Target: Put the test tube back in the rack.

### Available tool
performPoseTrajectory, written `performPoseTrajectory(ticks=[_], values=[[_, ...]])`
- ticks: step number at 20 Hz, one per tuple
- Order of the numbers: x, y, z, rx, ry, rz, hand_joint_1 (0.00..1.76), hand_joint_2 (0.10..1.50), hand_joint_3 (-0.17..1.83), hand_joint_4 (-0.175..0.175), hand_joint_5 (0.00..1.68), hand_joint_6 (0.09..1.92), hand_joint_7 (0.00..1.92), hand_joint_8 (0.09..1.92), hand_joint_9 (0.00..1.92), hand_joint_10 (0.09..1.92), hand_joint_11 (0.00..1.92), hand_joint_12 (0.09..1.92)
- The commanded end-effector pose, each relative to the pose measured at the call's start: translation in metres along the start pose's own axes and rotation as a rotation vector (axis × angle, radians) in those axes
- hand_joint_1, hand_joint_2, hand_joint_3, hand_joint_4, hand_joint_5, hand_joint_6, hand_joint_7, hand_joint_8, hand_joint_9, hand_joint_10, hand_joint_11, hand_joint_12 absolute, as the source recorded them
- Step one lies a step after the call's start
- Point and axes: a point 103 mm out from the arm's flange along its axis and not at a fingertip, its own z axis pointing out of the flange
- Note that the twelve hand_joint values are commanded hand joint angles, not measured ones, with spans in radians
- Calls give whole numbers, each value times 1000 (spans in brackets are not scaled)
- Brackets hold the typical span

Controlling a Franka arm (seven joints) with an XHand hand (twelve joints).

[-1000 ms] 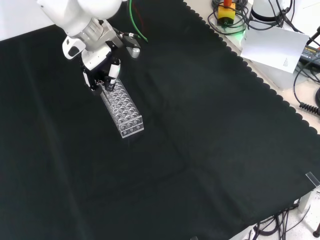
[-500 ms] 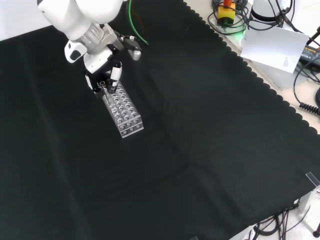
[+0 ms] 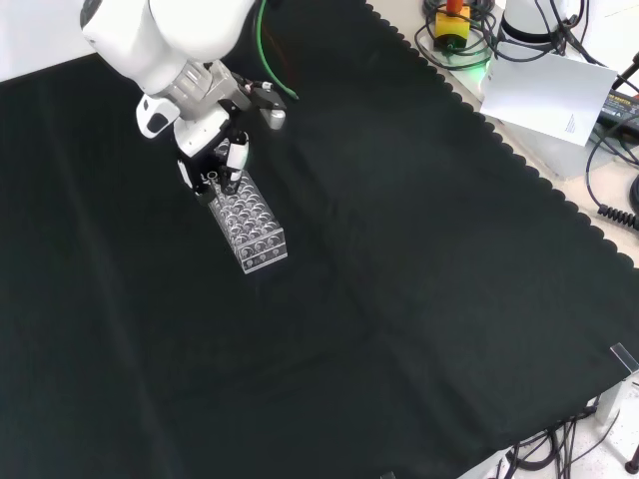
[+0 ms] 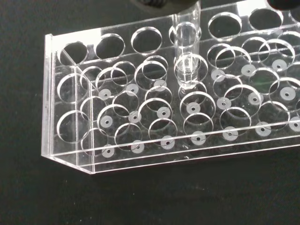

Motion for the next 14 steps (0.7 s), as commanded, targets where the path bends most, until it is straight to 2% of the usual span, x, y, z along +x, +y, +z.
performPoseTrajectory(ticks=[1,11,14], values=[[0,0,8,11,1,-1,1234,1044,-175,-175,1391,310,1671,613,1676,390,1366,786],[0,0,15,27,2,-4,1234,1044,-175,-175,1391,310,1670,615,1675,392,1365,786],[1,2,16,65,20,-8,1233,1048,-175,-175,1379,332,1659,635,1663,411,1352,800]])
